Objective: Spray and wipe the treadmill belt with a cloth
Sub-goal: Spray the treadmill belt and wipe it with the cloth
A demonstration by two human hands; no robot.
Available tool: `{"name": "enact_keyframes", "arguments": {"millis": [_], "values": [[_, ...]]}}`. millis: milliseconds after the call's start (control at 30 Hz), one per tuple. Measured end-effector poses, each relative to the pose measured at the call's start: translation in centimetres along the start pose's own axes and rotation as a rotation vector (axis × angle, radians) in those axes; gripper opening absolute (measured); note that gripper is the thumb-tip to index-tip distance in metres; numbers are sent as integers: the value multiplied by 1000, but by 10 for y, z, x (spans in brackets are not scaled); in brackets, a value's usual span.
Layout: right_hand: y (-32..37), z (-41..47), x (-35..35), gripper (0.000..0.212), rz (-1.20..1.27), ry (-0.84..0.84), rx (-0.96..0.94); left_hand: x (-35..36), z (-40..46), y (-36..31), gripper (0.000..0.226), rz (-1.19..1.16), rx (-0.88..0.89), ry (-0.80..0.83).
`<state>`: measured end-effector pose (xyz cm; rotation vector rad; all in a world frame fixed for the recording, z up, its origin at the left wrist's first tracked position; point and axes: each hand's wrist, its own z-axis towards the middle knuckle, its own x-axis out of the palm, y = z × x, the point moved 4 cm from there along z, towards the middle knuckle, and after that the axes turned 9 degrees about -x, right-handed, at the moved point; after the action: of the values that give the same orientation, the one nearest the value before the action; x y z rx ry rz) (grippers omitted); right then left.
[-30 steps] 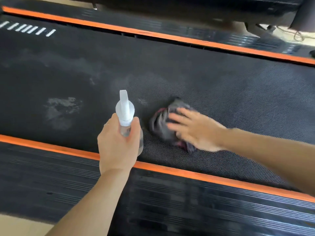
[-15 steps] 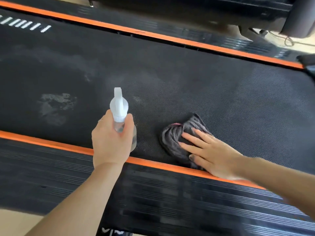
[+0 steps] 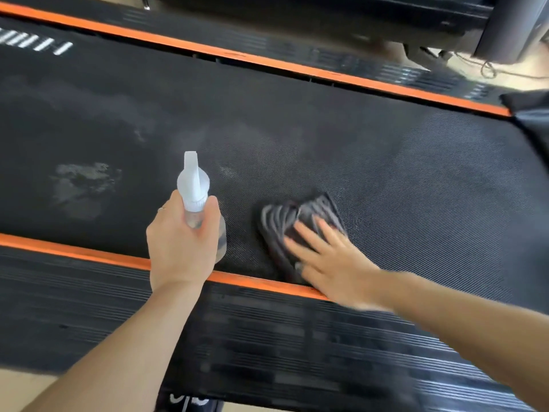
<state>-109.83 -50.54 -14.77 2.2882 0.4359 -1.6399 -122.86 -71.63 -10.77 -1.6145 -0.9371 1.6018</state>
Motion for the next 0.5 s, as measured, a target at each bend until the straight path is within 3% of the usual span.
{"name": "enact_keyframes", "arguments": {"millis": [100,200,300,367,433,500], "values": [[4,-36,-4,47,172,67,22,-1,0,1,25,-8,2,-6],[-47,-30,0,48,82,16,130,1,0,2,24,-23,2,0],[-107,6,-7,53,187,-73,548,0,1,4,25,-24,4,-8],[-126,29,-12,53,335,-97,730,1,2,4,26,-18,4,-5],[-115,40,-15,57,357,-65,752,1,1,3,26,-3,11,0],[-81,30,-11,77,283,-45,589,0,2,1,24,2,1,-2]]}}
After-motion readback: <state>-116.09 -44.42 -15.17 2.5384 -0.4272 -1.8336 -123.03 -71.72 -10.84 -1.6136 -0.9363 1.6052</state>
